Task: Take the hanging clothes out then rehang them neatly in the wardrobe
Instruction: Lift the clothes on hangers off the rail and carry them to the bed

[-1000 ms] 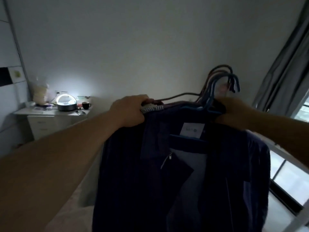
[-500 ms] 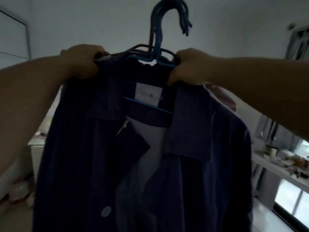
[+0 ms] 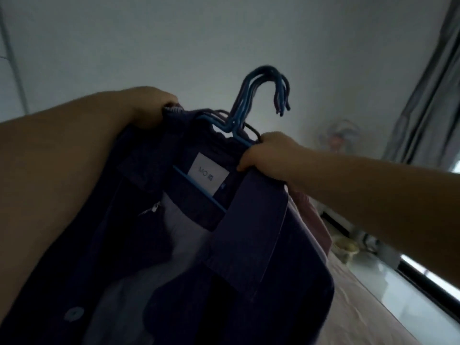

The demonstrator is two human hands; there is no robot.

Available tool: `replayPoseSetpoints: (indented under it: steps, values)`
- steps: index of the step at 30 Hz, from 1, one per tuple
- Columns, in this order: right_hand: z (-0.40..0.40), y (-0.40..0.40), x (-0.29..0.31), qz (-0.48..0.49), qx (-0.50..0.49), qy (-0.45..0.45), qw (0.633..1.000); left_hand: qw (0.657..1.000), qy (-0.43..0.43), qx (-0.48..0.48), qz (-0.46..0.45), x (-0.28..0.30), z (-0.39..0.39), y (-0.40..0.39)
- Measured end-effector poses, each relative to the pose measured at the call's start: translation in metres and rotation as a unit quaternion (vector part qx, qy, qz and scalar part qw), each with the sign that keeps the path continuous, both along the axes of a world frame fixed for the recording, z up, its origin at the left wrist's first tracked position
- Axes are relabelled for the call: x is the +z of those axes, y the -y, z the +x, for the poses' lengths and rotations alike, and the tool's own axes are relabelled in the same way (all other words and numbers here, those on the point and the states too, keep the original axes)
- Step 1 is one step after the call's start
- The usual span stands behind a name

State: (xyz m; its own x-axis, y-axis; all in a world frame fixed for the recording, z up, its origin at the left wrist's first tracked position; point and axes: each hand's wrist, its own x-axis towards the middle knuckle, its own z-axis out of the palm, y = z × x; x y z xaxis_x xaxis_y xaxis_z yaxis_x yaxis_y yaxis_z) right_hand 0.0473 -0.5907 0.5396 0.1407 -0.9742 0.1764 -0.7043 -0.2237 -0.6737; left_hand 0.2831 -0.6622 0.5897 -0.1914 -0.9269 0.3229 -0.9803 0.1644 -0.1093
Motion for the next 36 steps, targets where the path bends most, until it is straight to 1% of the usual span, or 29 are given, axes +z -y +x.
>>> replayPoseSetpoints:
  steps: [4, 9, 12, 16, 21, 24, 26, 28, 31, 33, 36]
  values:
    - [-0.073, 0.027, -0.073, 0.070, -0.041, -0.012, 0.997, 0.998, -0.015, -0.039, 0.051, -0.084, -0.082, 0.056]
    - [-0.192, 0.067, -0.187, 0.155, -0.103, -0.022, 0.982, 0.991, -0.028, -0.085, 0.098, -0.212, -0.218, 0.123]
    - [-0.272, 0.099, -0.260, 0.209, -0.126, -0.004, 0.970, 0.985, -0.036, -0.118, 0.121, -0.292, -0.305, 0.162]
    - [-0.377, 0.153, -0.357, 0.277, -0.143, -0.003, 0.950, 0.977, -0.042, -0.107, 0.182, -0.397, -0.416, 0.220]
    - [-0.473, 0.214, -0.469, 0.317, -0.163, 0.015, 0.934, 0.967, -0.021, -0.093, 0.236, -0.511, -0.513, 0.289]
    - [-0.513, 0.242, -0.530, 0.334, -0.174, 0.030, 0.926, 0.959, -0.019, -0.086, 0.270, -0.567, -0.555, 0.318]
    - [-0.535, 0.257, -0.568, 0.348, -0.189, 0.034, 0.918, 0.952, -0.045, -0.075, 0.293, -0.605, -0.575, 0.330]
    - [-0.555, 0.271, -0.604, 0.363, -0.206, 0.033, 0.908, 0.937, -0.077, -0.064, 0.336, -0.646, -0.588, 0.330]
    - [-0.578, 0.289, -0.643, 0.372, -0.217, 0.008, 0.902, 0.905, -0.099, -0.037, 0.411, -0.706, -0.591, 0.310]
    - [-0.590, 0.300, -0.664, 0.382, -0.216, -0.008, 0.898, 0.897, -0.098, -0.013, 0.432, -0.741, -0.583, 0.288]
    - [-0.605, 0.314, -0.700, 0.421, -0.229, 0.021, 0.877, 0.885, -0.088, 0.033, 0.456, -0.781, -0.565, 0.252]
